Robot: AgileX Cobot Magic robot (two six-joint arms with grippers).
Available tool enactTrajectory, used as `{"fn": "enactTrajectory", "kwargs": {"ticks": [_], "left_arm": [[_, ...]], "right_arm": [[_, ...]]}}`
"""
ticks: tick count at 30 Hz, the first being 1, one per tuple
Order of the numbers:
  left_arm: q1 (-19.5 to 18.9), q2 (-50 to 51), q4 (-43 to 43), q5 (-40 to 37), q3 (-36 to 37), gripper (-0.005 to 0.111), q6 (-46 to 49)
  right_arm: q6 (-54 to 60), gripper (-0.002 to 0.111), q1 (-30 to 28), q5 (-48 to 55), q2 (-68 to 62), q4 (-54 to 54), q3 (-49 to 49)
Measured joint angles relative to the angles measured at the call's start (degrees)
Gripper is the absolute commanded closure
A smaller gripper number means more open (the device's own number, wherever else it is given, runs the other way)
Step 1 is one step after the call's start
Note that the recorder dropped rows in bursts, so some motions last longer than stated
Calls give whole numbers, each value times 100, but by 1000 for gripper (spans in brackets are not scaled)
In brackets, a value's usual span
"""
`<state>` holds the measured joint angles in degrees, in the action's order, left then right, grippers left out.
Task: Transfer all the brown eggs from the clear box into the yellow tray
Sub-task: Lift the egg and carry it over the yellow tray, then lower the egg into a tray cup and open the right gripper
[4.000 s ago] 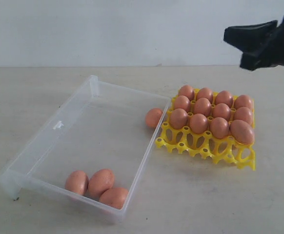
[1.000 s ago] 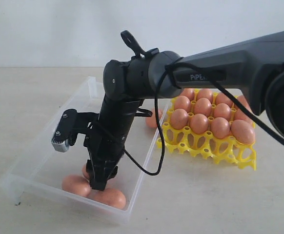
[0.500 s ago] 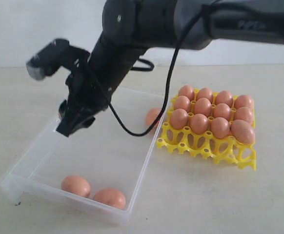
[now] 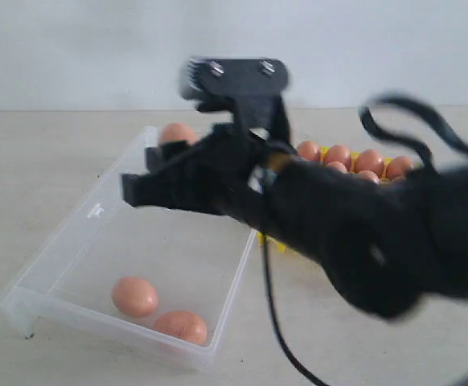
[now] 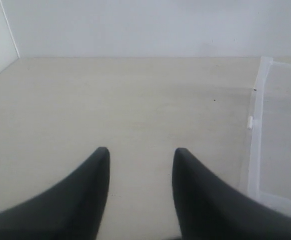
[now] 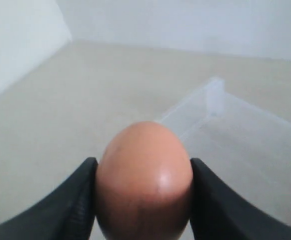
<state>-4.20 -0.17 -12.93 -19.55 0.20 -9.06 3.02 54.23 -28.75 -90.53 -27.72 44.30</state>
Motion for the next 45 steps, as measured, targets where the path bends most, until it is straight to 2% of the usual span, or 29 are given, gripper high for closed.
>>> {"fn": "enactTrajectory", "kwargs": {"ticks": [3,5,6,7,10,11,13,15,17,23,33,45], "left_arm": [[0,0,0,0,0,28,524],[0,0,0,0,0,11,840],[0,0,0,0,0,6,949],[0,0,0,0,0,6,1010],[0,0,-12,-13,0,6,1106],[0,0,-12,-13,0,6,1118],[0,0,-12,-13,0,6,1127],[0,0,-12,-22,0,6,1127],[0,0,-12,-22,0,6,1140],[0,0,-12,-36,0,6,1151],[0,0,-12,-36,0,6,1095],[0,0,-12,-36,0,6,-115]], "right_arm": [[-379,109,-58,-1980,298,-445,-1340],[-960,109,-480,-2331,348,-470,-1789],[-1408,109,-856,-2254,347,-128,-1929],[-1835,109,-1222,-2126,335,404,-1979],[-3999,109,-2744,-2045,187,3868,-1814],[-4736,109,-3299,-2238,67,5560,-1622],[-5858,109,-3899,-2653,-123,7605,-1211],[-6681,109,-4426,-2883,-283,9061,-828],[-7057,109,-4716,-2918,-416,9894,-580],[-7209,109,-4791,-2726,-766,10857,-211],[-6983,109,-4766,-2442,-1585,10935,311],[-6787,109,-4621,-2234,-2117,10936,618]]}}
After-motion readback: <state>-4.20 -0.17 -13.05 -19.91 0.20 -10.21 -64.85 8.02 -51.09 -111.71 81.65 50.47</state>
